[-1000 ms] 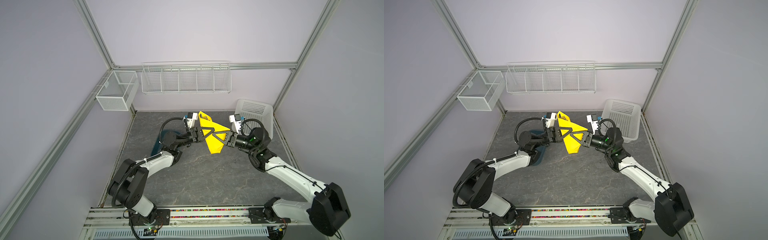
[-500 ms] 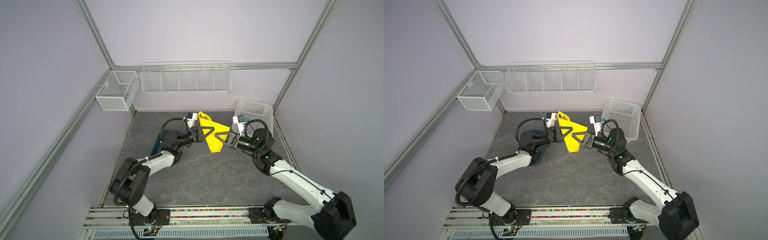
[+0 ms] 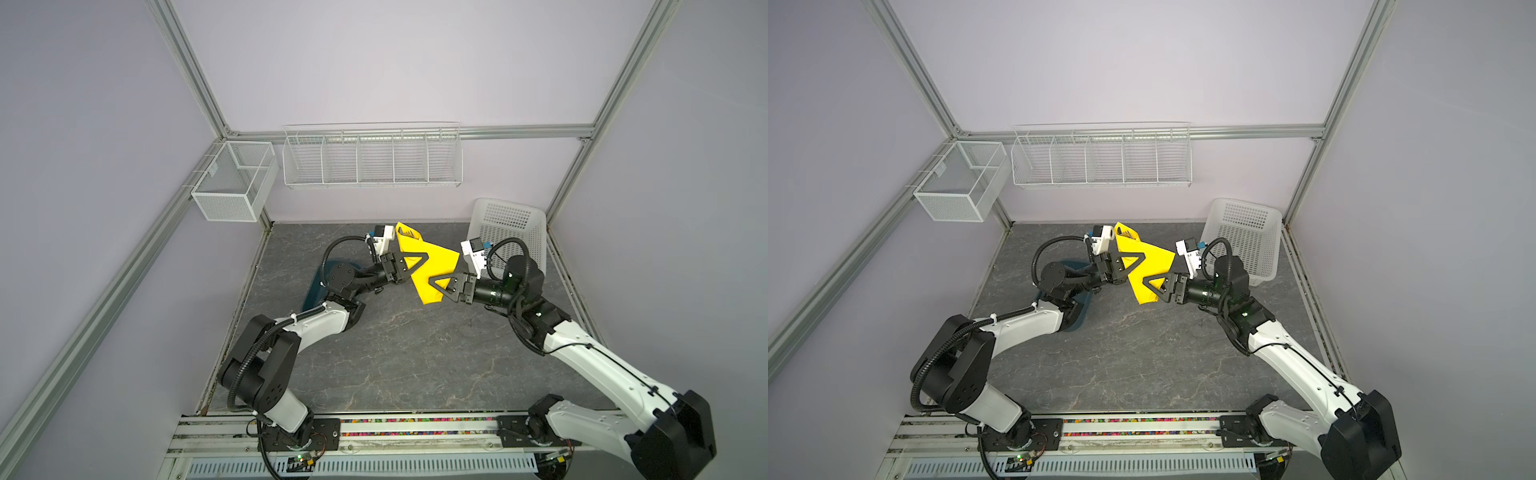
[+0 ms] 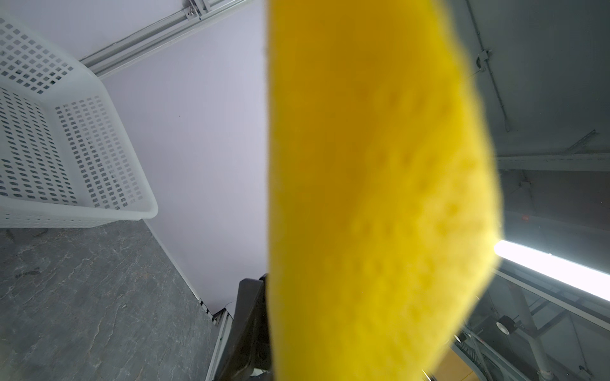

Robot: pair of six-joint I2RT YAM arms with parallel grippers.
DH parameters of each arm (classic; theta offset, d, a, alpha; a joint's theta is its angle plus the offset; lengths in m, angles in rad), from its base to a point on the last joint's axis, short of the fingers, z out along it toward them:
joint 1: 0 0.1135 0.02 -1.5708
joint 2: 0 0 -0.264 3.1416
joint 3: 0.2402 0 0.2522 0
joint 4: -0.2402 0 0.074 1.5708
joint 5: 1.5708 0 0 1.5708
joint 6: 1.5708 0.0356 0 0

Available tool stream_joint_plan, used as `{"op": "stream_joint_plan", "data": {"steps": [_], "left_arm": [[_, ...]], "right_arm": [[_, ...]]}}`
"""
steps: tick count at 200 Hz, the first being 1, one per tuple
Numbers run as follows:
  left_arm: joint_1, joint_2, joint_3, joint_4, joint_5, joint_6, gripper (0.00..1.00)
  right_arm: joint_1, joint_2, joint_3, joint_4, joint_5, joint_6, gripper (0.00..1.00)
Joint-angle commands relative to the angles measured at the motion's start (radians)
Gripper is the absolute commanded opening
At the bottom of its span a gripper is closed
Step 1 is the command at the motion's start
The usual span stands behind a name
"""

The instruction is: Place the utensils on the paper napkin and roll it up

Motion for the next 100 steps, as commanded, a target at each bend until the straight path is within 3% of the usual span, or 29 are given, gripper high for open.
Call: {"op": "stream_joint_plan", "data": {"steps": [1, 61, 100], "left_arm": [[0.002, -0.003, 0.036, 0.03, -0.013, -0.018, 0.0], [0.013, -0.003, 0.049, 0.027, -0.021, -0.019, 0.0], [0.016, -0.002, 0.051, 0.033, -0.022, -0.025, 0.0]], "right_arm": [[0.017, 0.005, 0.022, 0.004, -0.075, -0.032, 0.8], [0.014, 0.003, 0.02, -0.027, -0.033, -0.058, 0.42], [0.011, -0.02, 0.0, 0.003, -0.035, -0.04, 0.33]]}}
